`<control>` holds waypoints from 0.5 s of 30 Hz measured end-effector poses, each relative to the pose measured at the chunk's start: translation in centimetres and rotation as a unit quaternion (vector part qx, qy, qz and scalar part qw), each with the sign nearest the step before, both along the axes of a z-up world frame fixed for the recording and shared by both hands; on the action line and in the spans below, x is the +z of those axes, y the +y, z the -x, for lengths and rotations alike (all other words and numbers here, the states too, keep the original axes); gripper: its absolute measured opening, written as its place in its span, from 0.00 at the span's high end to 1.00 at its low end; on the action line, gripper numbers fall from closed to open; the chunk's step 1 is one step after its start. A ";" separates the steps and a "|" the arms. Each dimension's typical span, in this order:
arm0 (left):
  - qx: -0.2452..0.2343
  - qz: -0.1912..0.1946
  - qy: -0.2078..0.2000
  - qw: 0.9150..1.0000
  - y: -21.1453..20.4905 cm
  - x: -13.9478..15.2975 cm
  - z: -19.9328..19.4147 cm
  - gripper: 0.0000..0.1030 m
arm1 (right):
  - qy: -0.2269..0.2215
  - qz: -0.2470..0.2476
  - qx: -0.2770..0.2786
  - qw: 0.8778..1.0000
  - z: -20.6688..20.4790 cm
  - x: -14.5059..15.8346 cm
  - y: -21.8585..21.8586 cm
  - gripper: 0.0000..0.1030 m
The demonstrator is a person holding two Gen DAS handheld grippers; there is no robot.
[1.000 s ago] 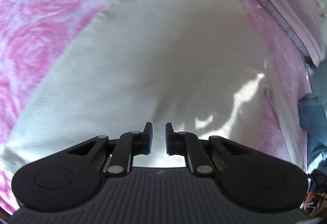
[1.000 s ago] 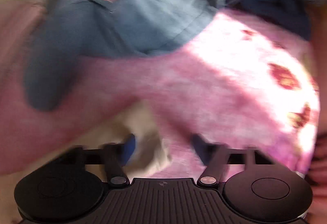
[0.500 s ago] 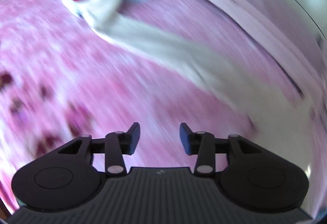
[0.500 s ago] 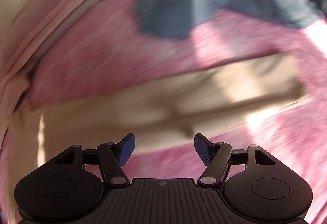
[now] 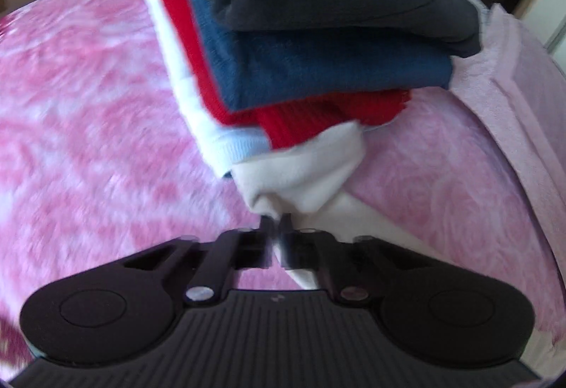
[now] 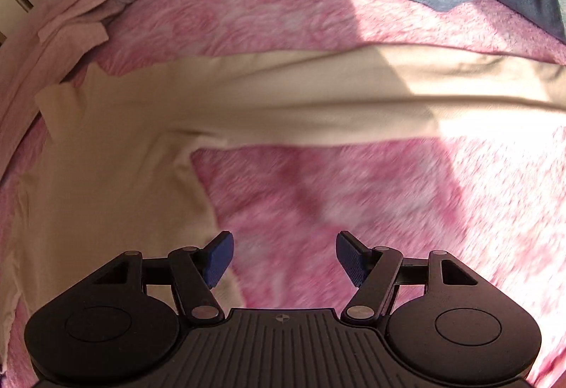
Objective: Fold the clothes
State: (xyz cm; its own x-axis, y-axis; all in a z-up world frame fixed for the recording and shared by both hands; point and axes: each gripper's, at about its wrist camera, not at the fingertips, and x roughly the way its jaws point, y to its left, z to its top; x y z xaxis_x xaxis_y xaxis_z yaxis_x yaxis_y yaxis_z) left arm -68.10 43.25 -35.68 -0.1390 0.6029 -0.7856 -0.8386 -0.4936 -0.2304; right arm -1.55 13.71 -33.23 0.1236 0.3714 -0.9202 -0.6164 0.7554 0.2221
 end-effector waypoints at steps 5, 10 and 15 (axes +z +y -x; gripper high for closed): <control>-0.071 -0.023 0.112 0.991 -1.7 1.1 -1.1 0.87 | -0.004 0.003 0.002 1.000 2.6 0.3 1.0 0.34; -0.040 0.034 0.125 0.991 -1.9 -0.2 0.0 0.73 | -0.015 0.009 0.018 1.000 4.5 0.5 1.9 0.34; -0.068 0.094 0.108 0.987 -5.1 2.3 -2.5 0.78 | -0.042 -0.001 0.036 0.998 5.8 2.5 0.7 0.34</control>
State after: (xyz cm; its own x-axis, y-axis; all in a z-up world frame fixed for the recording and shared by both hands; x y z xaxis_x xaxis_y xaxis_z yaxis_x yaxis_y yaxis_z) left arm -65.56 38.12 -33.33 -0.2431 0.4731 -0.8468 -0.9195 -0.3904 0.0459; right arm -7.35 14.45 -30.74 0.1743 0.3834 -0.9070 -0.6851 0.7089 0.1680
